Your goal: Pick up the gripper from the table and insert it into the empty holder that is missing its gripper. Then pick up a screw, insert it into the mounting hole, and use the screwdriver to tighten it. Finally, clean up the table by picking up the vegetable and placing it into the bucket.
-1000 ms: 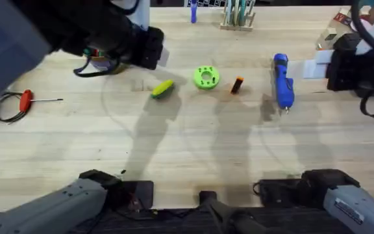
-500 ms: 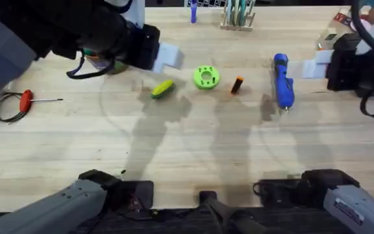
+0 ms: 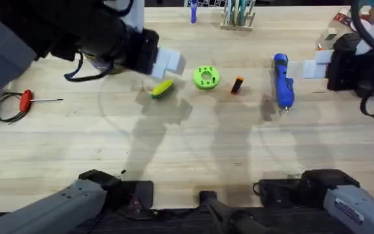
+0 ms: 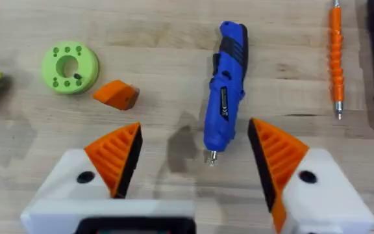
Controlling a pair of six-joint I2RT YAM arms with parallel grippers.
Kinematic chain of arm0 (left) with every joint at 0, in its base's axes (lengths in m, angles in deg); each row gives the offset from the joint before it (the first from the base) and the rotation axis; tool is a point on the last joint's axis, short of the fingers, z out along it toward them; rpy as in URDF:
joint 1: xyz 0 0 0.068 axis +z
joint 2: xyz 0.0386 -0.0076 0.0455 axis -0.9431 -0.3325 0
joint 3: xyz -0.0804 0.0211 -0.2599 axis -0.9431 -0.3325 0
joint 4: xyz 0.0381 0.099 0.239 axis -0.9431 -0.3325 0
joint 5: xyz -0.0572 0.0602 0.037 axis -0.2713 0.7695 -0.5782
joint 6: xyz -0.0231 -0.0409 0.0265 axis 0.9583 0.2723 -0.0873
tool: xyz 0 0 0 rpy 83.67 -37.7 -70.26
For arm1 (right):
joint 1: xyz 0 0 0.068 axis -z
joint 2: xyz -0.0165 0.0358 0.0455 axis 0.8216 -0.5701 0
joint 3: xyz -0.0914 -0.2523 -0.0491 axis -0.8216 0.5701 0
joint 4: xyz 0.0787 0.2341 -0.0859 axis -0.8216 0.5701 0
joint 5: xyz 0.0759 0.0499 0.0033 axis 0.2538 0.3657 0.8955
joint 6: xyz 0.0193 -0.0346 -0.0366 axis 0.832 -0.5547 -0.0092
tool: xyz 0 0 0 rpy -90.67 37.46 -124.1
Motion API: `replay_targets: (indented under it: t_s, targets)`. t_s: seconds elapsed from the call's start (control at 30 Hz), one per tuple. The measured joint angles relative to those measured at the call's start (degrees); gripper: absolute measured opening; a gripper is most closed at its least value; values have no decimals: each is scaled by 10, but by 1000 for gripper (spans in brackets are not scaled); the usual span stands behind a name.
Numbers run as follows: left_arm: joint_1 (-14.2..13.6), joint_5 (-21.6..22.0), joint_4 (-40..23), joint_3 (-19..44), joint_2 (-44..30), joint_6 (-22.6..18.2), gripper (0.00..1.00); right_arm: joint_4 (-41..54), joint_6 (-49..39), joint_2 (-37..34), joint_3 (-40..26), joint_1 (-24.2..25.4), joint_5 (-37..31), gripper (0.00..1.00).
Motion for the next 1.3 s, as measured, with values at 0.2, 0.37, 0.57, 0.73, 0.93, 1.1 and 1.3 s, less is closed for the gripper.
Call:
replay_targets:
  t_s: [0.2,0.37,0.57,0.73,0.93,1.1,1.3]
  targets:
    - [0,0,-18,0,0,0,985,0,0,0,0,0,0,980]
    - [0,13,-18,0,0,0,986,0,0,0,0,0,0,980]
    - [0,21,-13,0,0,0,985,0,0,0,0,0,0,980]
    - [0,32,31,-5,14,-4,985,0,0,0,0,0,0,980]
    - [22,38,156,-73,101,-25,985,0,0,0,0,0,0,980]
    - [82,13,272,-179,182,-31,986,0,0,0,0,0,0,980]
    - [159,-63,411,-330,296,-33,986,0,0,0,0,0,0,980]
